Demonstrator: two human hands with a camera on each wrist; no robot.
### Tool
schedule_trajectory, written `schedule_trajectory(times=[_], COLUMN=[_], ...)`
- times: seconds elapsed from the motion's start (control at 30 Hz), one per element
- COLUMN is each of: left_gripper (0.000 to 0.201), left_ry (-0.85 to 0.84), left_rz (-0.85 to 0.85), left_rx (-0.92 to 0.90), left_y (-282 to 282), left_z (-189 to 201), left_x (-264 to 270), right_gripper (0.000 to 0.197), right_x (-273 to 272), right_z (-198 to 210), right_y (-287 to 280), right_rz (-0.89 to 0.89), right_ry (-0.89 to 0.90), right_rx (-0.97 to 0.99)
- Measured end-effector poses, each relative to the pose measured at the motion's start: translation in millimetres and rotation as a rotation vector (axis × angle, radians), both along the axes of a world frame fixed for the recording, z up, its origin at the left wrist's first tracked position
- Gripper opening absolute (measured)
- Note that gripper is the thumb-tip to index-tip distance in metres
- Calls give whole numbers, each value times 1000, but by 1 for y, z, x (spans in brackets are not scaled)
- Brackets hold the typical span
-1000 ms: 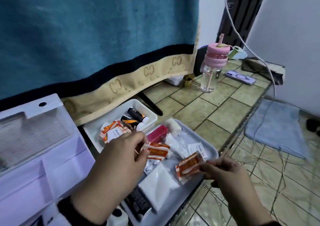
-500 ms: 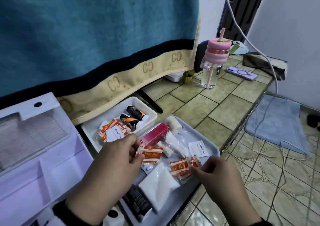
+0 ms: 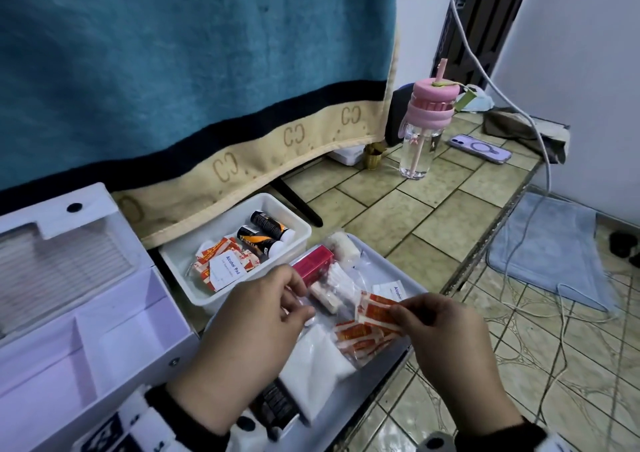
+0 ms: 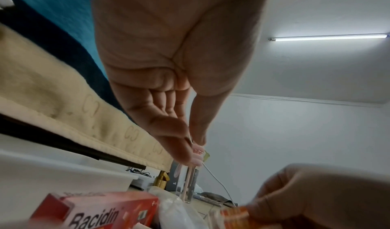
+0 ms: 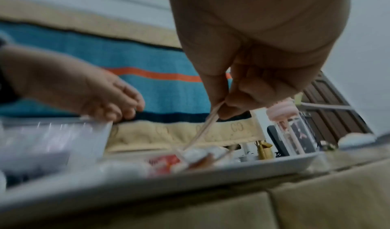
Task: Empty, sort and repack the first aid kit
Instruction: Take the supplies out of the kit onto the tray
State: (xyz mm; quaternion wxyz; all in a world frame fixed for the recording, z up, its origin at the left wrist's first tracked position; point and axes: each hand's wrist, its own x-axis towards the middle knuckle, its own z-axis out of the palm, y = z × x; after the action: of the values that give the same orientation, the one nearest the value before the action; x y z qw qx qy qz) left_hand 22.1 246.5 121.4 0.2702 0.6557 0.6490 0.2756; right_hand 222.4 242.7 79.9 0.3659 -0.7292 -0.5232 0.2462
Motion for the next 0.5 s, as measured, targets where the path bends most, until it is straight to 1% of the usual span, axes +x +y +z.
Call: schedule_trajectory(times=[0.1,0.23,0.33,0.43,0.5], left_gripper=[15,15,16,16,18], left_ry=[10,21,33,41,47], left_rz=[27,42,64,127,180], left_rx=[-11,-38,-38,-14,26], left_y=[-2,-5,-11,-17,-22], left_z=[0,-2,2,8,14], left_x=[-5,-9,-17,-36,-54], right_gripper=[7,9,15,18,14], right_x=[-5,-19,-26,-32,-45], right_z=[-6,-12,-14,4,24], right_y=[-1,2,3,5,8], right_rz=[53,112,148,132,238], right_ry=[-185,-283,-396,-381,-328], right_rx=[-1,-37,8,69,79])
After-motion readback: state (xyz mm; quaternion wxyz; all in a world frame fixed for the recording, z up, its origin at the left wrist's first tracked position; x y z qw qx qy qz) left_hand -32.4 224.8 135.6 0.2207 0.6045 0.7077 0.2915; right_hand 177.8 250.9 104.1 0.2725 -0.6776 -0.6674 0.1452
